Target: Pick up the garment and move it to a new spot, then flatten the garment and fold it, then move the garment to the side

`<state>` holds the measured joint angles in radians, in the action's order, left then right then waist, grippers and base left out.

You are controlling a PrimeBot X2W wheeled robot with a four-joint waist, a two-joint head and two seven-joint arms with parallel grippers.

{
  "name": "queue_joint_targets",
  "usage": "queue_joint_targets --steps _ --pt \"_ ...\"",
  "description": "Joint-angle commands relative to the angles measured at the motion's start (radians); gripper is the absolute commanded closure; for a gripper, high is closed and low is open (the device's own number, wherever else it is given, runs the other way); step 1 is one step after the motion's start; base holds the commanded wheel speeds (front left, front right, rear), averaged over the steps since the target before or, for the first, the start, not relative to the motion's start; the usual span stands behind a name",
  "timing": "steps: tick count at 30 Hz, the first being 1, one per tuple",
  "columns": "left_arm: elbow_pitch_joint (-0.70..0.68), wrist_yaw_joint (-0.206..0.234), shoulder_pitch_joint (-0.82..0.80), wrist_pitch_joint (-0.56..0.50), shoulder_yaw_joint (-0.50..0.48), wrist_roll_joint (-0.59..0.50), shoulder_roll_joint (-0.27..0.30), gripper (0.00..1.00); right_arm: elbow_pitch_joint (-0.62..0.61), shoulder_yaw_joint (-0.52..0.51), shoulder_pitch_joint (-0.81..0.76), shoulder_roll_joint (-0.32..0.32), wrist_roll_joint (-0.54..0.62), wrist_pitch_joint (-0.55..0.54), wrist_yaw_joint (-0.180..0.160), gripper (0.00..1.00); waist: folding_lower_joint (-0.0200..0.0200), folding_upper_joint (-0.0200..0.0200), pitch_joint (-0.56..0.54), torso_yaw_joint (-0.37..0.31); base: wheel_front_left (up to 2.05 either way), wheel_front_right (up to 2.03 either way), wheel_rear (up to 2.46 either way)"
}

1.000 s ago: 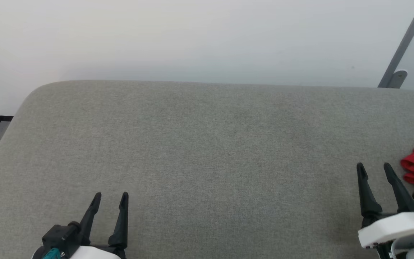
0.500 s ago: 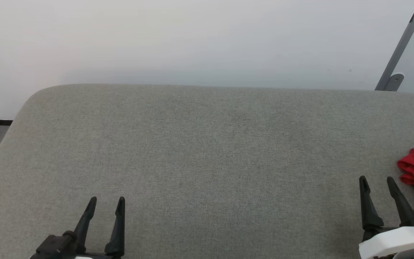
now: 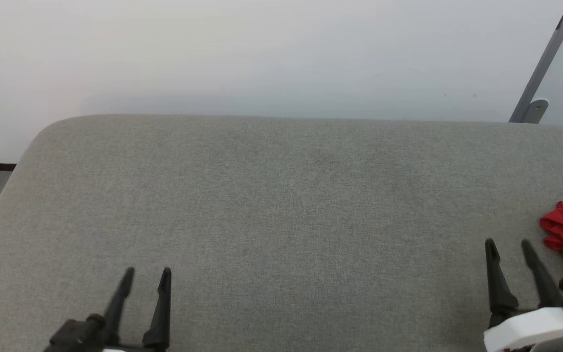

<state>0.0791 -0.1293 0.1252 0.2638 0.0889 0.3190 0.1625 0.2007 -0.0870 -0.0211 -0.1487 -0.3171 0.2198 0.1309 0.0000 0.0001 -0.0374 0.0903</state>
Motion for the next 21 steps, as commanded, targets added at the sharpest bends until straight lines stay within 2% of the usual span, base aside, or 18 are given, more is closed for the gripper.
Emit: queue_joint_targets --steps 1,3,21 --pt "0.008 0.0 0.002 0.0 0.002 0.002 -0.002 1.0 0.008 0.001 -0.001 0.003 -0.001 0.0 0.0 1.0 0.0 -0.0001 0.0 0.0 0.0 0.0 0.0" --pt "0.027 0.0 0.007 -0.001 0.006 0.003 -0.01 1.0 0.026 0.001 -0.012 0.011 -0.003 -0.001 0.0 1.0 0.0 -0.0001 0.0 0.0 0.0 0.0 0.0" --pt "0.058 0.0 -0.048 -0.071 -0.024 0.305 -0.02 1.0 0.029 -0.007 0.023 0.03 -0.289 -0.076 0.0 1.0 0.0 -0.0001 0.006 -0.013 0.0 0.0 0.0"
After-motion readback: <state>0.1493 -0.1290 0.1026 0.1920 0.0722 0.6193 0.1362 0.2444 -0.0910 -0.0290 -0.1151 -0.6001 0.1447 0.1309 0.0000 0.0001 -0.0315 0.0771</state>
